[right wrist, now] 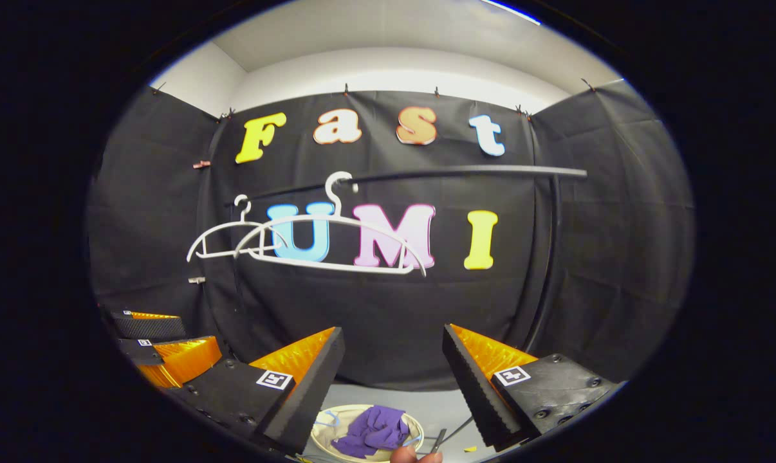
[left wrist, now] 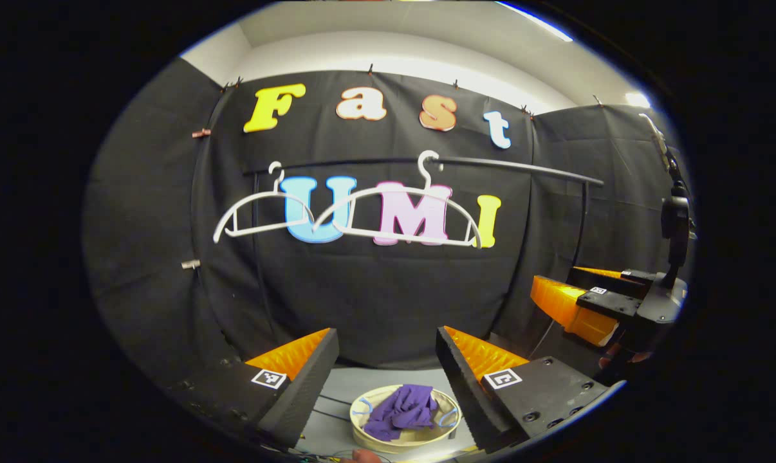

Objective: Grasp the clothes on the hanger with both hands and then place them into the laundry hamper below.

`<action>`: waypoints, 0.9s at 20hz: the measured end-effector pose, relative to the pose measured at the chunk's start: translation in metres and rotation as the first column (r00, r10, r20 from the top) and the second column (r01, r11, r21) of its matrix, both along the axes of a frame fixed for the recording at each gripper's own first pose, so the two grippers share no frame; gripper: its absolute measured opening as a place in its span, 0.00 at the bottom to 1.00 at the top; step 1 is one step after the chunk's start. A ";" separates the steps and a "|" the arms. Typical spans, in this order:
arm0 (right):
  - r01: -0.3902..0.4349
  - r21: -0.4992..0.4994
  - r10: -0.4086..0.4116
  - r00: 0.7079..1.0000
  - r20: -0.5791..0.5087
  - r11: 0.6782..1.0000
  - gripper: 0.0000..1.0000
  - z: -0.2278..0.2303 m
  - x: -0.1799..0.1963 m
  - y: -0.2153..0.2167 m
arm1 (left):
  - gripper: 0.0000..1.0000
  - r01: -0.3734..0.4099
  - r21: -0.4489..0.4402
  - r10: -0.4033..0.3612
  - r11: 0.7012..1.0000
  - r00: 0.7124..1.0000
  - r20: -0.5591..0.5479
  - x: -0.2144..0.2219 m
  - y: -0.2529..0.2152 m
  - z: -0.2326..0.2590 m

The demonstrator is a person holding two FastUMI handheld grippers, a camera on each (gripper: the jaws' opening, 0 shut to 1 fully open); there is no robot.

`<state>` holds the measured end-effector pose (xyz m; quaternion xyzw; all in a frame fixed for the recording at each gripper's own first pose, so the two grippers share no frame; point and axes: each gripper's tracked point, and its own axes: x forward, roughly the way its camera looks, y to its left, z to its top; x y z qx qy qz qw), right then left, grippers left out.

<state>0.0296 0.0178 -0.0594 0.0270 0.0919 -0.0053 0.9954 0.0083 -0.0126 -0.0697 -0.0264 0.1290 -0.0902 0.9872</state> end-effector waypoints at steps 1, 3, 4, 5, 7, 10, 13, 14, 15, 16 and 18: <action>0.001 -0.002 -0.001 1.000 0.026 1.000 0.98 0.014 -0.002 0.002 | 0.95 -0.009 -0.003 0.009 1.000 1.000 0.025 -0.002 0.004 0.015; 0.010 -0.003 -0.009 0.998 0.064 1.000 0.92 0.038 -0.009 0.004 | 0.92 -0.036 -0.016 0.037 0.999 0.997 0.061 -0.008 0.012 0.034; 0.010 -0.001 -0.010 0.997 0.080 1.000 0.97 0.046 -0.014 0.008 | 0.92 -0.047 -0.019 0.048 0.999 0.996 0.076 -0.011 0.016 0.043; 0.009 0.002 -0.009 0.995 0.096 1.000 0.92 0.054 -0.017 0.010 | 0.92 -0.056 -0.018 0.058 0.998 0.994 0.089 -0.013 0.019 0.052; -0.002 0.002 0.002 0.993 0.115 1.000 0.92 0.066 -0.024 0.019 | 0.92 -0.066 -0.018 0.067 0.998 0.992 0.111 -0.022 0.024 0.063; -0.014 0.014 0.012 0.991 0.130 1.000 1.00 0.075 -0.032 0.027 | 0.92 -0.077 -0.012 0.078 0.997 0.986 0.148 -0.032 0.028 0.074; -0.015 0.030 0.011 0.991 0.132 0.999 0.98 0.080 -0.039 0.031 | 0.92 -0.081 0.000 0.080 0.997 0.985 0.154 -0.041 0.031 0.077; -0.016 0.030 0.012 0.991 0.136 0.999 0.98 0.083 -0.041 0.031 | 0.97 -0.081 -0.004 0.081 0.997 0.984 0.161 -0.044 0.031 0.080; -0.017 0.028 0.013 0.991 0.136 0.999 0.98 0.084 -0.043 0.032 | 0.92 -0.083 -0.010 0.083 0.997 0.983 0.165 -0.047 0.031 0.083; -0.016 0.029 0.012 0.990 0.137 0.999 0.98 0.085 -0.044 0.032 | 0.92 -0.085 -0.013 0.086 0.996 0.982 0.168 -0.050 0.032 0.085; -0.019 0.034 0.014 0.991 0.137 0.999 0.98 0.086 -0.049 0.034 | 0.95 -0.088 -0.013 0.089 0.996 0.981 0.172 -0.054 0.034 0.087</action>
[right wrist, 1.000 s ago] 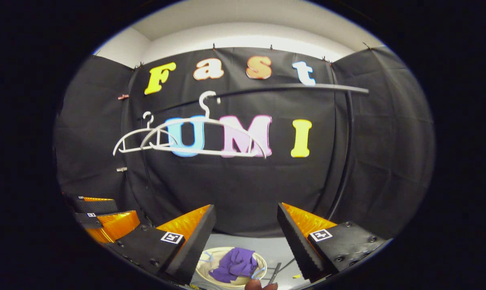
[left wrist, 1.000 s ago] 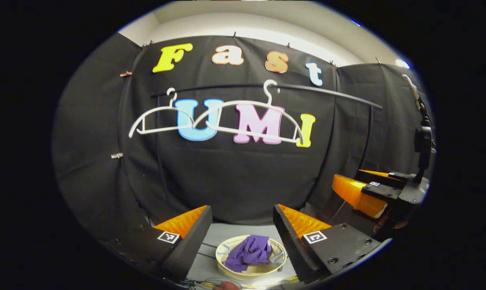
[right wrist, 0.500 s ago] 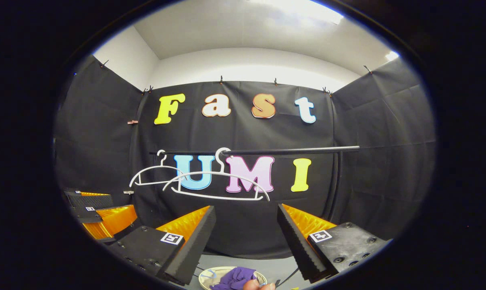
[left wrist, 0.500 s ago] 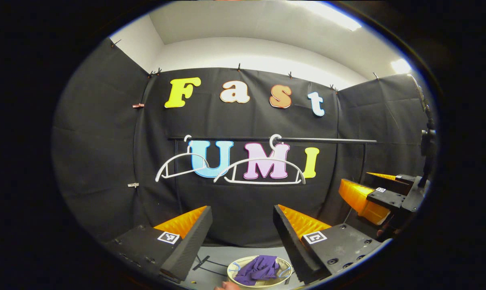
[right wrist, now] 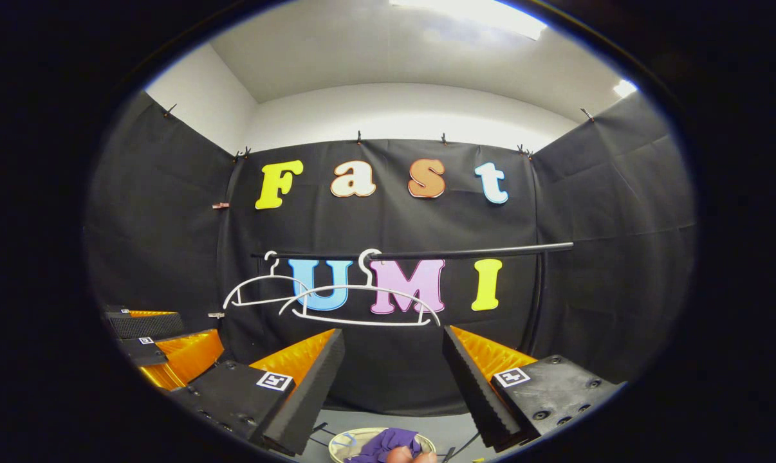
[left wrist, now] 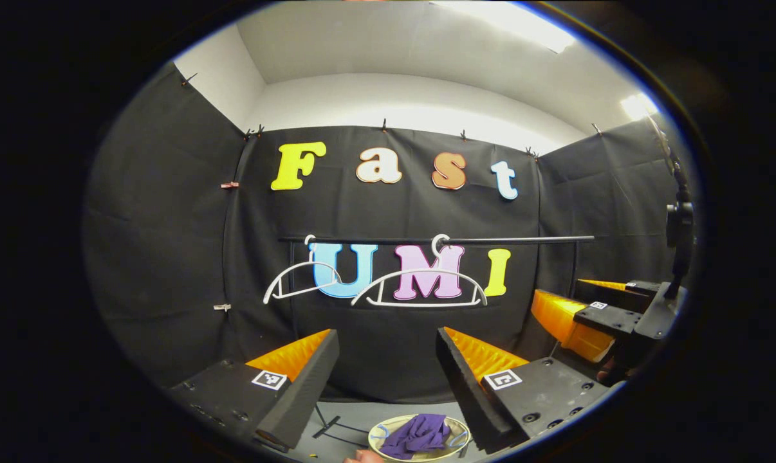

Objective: Grasp the clothes on the hanger with both hands and then place them into the laundry hamper below.

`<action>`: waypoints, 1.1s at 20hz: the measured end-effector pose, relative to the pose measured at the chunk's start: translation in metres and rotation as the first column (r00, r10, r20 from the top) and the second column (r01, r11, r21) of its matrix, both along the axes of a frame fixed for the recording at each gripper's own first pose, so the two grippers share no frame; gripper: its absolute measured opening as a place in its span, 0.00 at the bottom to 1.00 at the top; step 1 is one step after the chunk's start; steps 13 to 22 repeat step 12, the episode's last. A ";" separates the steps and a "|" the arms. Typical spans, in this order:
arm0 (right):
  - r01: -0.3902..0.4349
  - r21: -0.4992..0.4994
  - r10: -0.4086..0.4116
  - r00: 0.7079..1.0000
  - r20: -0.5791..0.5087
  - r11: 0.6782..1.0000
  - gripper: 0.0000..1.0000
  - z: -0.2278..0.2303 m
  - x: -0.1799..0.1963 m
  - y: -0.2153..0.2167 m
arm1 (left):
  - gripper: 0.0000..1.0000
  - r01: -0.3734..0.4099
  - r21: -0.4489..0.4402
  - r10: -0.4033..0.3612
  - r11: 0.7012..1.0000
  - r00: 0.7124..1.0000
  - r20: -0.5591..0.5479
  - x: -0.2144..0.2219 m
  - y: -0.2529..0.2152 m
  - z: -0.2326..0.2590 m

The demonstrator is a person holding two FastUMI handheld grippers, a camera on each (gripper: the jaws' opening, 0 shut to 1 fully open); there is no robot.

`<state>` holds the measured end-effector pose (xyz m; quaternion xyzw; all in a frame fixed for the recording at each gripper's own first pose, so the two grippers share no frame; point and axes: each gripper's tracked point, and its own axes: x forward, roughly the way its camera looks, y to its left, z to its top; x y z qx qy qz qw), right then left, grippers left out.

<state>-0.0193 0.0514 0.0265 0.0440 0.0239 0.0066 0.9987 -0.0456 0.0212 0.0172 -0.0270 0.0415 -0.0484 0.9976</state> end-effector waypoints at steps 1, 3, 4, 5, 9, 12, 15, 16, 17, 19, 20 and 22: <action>-0.001 -0.003 0.001 1.000 0.002 1.000 0.98 0.001 -0.002 0.001 | 0.92 -0.002 0.006 0.002 1.000 1.000 0.004 -0.002 0.001 0.001; 0.001 -0.012 -0.001 1.000 0.007 1.000 0.97 0.003 -0.005 -0.001 | 0.92 -0.010 0.021 0.010 1.000 1.000 0.007 -0.006 0.004 0.000; 0.002 -0.019 -0.002 1.000 0.011 1.000 1.00 0.004 -0.007 -0.001 | 0.93 -0.012 0.026 0.012 1.000 1.000 0.005 -0.007 0.005 -0.001; 0.004 -0.024 -0.004 1.000 0.012 1.000 0.97 0.004 -0.008 -0.002 | 0.93 -0.014 0.028 0.014 1.000 1.000 0.002 -0.008 0.006 -0.001; 0.016 -0.021 -0.016 1.000 0.000 1.000 0.97 -0.001 -0.012 -0.007 | 0.92 -0.021 0.029 0.021 0.999 1.000 -0.002 -0.011 0.012 0.000; 0.039 -0.019 -0.039 0.999 0.011 0.999 0.97 0.004 -0.014 -0.016 | 0.95 -0.021 0.027 0.021 0.999 1.000 -0.004 -0.010 0.011 0.000; 0.039 -0.019 -0.039 0.999 0.011 0.999 0.97 0.004 -0.014 -0.016 | 0.95 -0.021 0.027 0.021 0.999 1.000 -0.004 -0.010 0.011 0.000; 0.039 -0.019 -0.039 0.999 0.011 0.999 0.97 0.004 -0.014 -0.016 | 0.95 -0.021 0.027 0.021 0.999 1.000 -0.004 -0.010 0.011 0.000; 0.039 -0.019 -0.039 0.999 0.011 0.999 0.97 0.004 -0.014 -0.016 | 0.95 -0.021 0.027 0.021 0.999 1.000 -0.004 -0.010 0.011 0.000; 0.039 -0.019 -0.039 0.999 0.011 0.999 0.97 0.004 -0.014 -0.016 | 0.95 -0.021 0.027 0.021 0.999 1.000 -0.004 -0.010 0.011 0.000; 0.039 -0.019 -0.039 0.999 0.011 0.999 0.97 0.004 -0.014 -0.016 | 0.95 -0.021 0.027 0.021 0.999 1.000 -0.004 -0.010 0.011 0.000; 0.039 -0.019 -0.039 0.999 0.011 0.999 0.97 0.004 -0.014 -0.016 | 0.95 -0.021 0.027 0.021 0.999 1.000 -0.004 -0.010 0.011 0.000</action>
